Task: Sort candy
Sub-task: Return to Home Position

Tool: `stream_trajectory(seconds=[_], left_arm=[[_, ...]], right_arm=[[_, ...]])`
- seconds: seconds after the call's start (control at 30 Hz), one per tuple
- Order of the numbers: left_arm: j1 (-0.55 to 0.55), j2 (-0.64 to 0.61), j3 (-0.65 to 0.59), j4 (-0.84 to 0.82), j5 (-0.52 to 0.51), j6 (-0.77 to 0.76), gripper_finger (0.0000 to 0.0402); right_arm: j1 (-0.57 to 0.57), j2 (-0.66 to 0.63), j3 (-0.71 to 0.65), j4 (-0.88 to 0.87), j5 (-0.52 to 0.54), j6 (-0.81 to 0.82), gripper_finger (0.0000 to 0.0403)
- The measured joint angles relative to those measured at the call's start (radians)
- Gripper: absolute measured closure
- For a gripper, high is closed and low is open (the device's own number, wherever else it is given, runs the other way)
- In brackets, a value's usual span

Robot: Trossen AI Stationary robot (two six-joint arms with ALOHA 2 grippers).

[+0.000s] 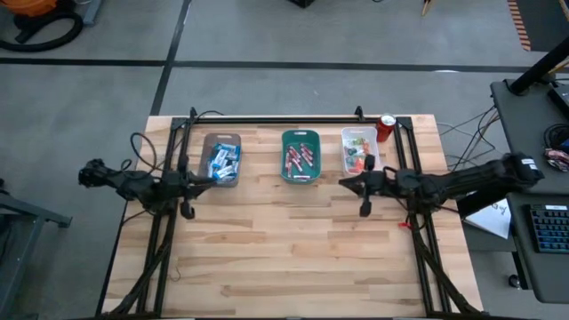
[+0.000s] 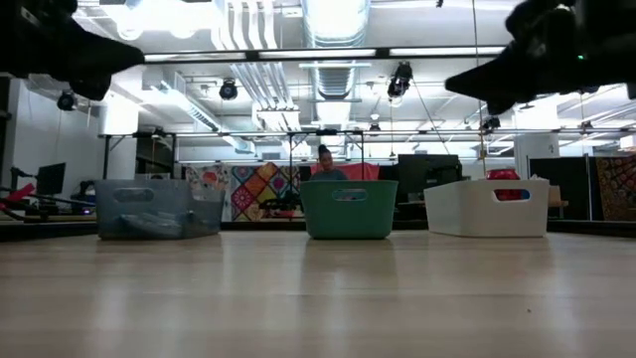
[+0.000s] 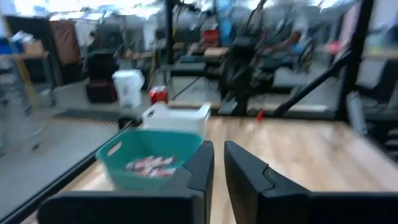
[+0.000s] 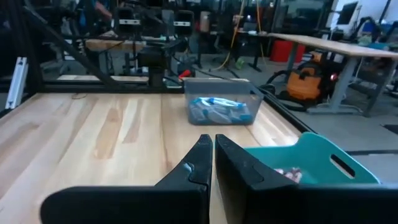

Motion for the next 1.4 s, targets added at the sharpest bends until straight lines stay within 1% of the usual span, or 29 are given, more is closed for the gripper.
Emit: stream_trajectory(seconds=[0.03, 0.13, 0.27, 0.33, 0.4, 0.43, 0.53, 0.6, 0.67, 0.73, 0.77, 0.87, 0.93, 1.0, 1.13, 1.17, 1.3, 1.4], left_arm=[[0.0, -0.01, -0.01, 0.014, 0.014, 0.008, 0.0383], [0.003, 0.006, -0.027, 0.038, 0.008, 0.002, 0.0397], [0.005, 0.005, -0.107, 0.148, 0.002, -0.004, 0.04], [0.005, -0.008, -0.165, 0.228, 0.003, -0.005, 0.04], [0.007, -0.003, -0.18, 0.24, -0.004, -0.017, 0.0401], [0.006, 0.009, -0.18, 0.24, -0.024, -0.043, 0.0401], [0.007, 0.03, -0.183, 0.247, -0.135, -0.072, 0.0399], [0.007, 0.042, -0.183, 0.24, -0.226, -0.092, 0.0398], [0.007, 0.066, -0.183, 0.232, -0.312, -0.129, 0.0398], [0.007, 0.088, -0.182, 0.227, -0.356, -0.13, 0.0398], [0.007, 0.104, -0.181, 0.221, -0.361, -0.107, 0.0398], [0.007, 0.14, -0.177, 0.214, -0.364, -0.004, 0.0398], [0.007, 0.165, -0.175, 0.21, -0.363, 0.036, 0.0398], [0.007, 0.181, -0.175, 0.21, -0.363, 0.042, 0.0398], [0.007, 0.214, -0.175, 0.21, -0.363, 0.044, 0.0398], [0.007, 0.22, -0.174, 0.21, -0.363, 0.044, 0.0398], [0.007, 0.24, -0.174, 0.209, -0.363, 0.044, 0.0398], [0.007, 0.252, -0.174, 0.209, -0.362, 0.044, 0.0398]], right_arm=[[-0.001, -0.031, -0.022, -0.003, 0.0, -0.004, 0.039], [0.0, -0.128, -0.081, -0.003, 0.004, -0.013, 0.039], [-0.005, -0.263, -0.172, -0.005, 0.009, -0.02, 0.039], [-0.009, -0.33, -0.181, -0.07, 0.021, -0.029, 0.039], [-0.011, -0.392, -0.181, -0.164, 0.025, -0.042, 0.039], [-0.012, -0.416, -0.181, -0.191, 0.025, -0.056, 0.039], [-0.012, -0.497, -0.182, -0.273, 0.013, -0.102, 0.039], [-0.011, -0.547, -0.182, -0.319, -0.013, -0.142, 0.039], [-0.011, -0.593, -0.182, -0.358, -0.016, -0.166, 0.039], [-0.012, -0.626, -0.182, -0.394, -0.016, -0.195, 0.039], [-0.012, -0.64, -0.182, -0.414, -0.016, -0.209, 0.039], [-0.012, -0.651, -0.182, -0.477, -0.016, -0.264, 0.039], [-0.012, -0.648, -0.183, -0.538, -0.017, -0.301, 0.039], [-0.011, -0.626, -0.182, -0.537, -0.021, -0.301, 0.039], [-0.011, -0.596, -0.175, -0.542, -0.019, -0.25, 0.039], [-0.011, -0.592, -0.175, -0.543, -0.02, -0.225, 0.039], [-0.011, -0.581, -0.174, -0.546, -0.02, 0.002, 0.039], [-0.011, -0.582, -0.174, -0.546, -0.019, 0.137, 0.039]])
